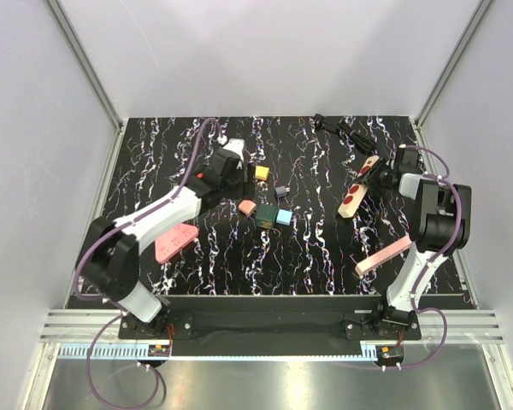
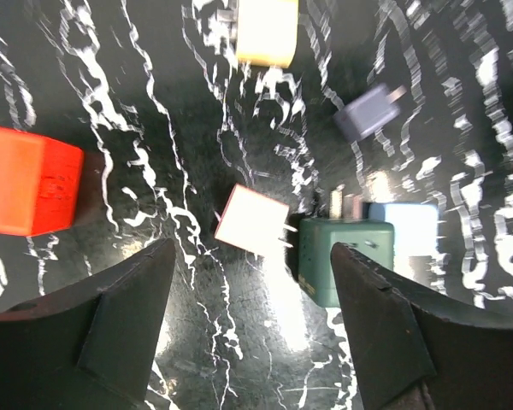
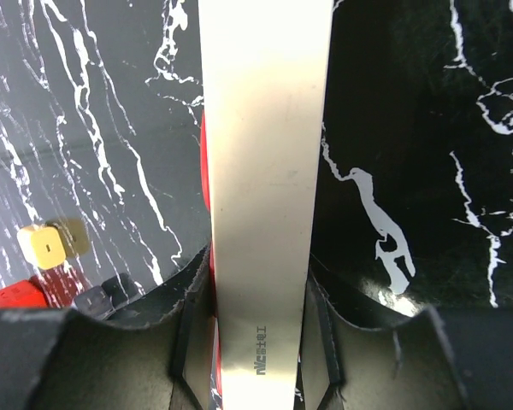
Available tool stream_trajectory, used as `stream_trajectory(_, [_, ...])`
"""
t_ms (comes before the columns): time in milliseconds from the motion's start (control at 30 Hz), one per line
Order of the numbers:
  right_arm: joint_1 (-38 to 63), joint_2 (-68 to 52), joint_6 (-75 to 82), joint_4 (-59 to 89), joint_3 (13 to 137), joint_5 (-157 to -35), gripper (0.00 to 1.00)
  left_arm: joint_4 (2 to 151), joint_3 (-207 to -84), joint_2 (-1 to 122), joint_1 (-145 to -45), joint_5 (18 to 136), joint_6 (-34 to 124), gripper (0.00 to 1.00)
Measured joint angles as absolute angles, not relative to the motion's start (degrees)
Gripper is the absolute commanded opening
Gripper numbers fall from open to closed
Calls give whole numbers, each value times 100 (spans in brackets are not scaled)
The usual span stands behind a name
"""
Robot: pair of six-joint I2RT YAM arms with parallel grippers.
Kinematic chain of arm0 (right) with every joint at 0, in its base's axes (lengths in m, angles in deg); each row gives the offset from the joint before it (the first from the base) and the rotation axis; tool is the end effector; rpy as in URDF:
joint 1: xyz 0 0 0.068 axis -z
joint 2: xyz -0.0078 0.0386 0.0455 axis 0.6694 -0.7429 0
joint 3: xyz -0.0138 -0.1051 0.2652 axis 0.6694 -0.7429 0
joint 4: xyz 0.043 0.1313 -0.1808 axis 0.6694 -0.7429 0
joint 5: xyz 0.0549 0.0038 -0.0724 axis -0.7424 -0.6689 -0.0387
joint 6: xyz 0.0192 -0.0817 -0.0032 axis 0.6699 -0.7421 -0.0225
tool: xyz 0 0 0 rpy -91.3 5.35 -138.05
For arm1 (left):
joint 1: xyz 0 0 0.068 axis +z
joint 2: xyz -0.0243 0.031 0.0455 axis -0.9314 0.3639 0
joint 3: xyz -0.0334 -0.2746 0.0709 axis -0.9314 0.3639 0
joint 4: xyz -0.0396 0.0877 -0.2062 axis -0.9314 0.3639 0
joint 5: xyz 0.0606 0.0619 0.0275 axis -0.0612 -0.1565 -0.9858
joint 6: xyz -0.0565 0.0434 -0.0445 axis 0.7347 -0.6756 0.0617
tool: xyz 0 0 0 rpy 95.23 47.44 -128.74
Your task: Pull the plug off the socket
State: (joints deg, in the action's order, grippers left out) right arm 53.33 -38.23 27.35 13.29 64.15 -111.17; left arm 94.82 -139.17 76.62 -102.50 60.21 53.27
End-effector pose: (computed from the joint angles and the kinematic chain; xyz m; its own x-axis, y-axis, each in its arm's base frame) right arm 0.3993 -0.0513 0.1550 -0.6674 0.6116 -0.4249 0.3155 0.7490 0.5826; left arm 0.2967 -0.1863 0.2571 -0.6792 0.0510 -0.7322 0.2466 0.9555 -0.1621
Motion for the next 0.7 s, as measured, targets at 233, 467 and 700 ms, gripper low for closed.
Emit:
stream_trajectory(233, [5335,-3797,2582,1075,6673,-10758,51,9182,-13187,6652,-10248,6078,5342,82])
stream_trajectory(467, [5344,-3783,2512,915,6675,-10677,52,9058,-12800,6551,-10248,6546,5425,83])
stream_trajectory(700, [5344,-3775,2383,627,6889,-10548,53,8878,-12527,6551,-10248,6860,5534,83])
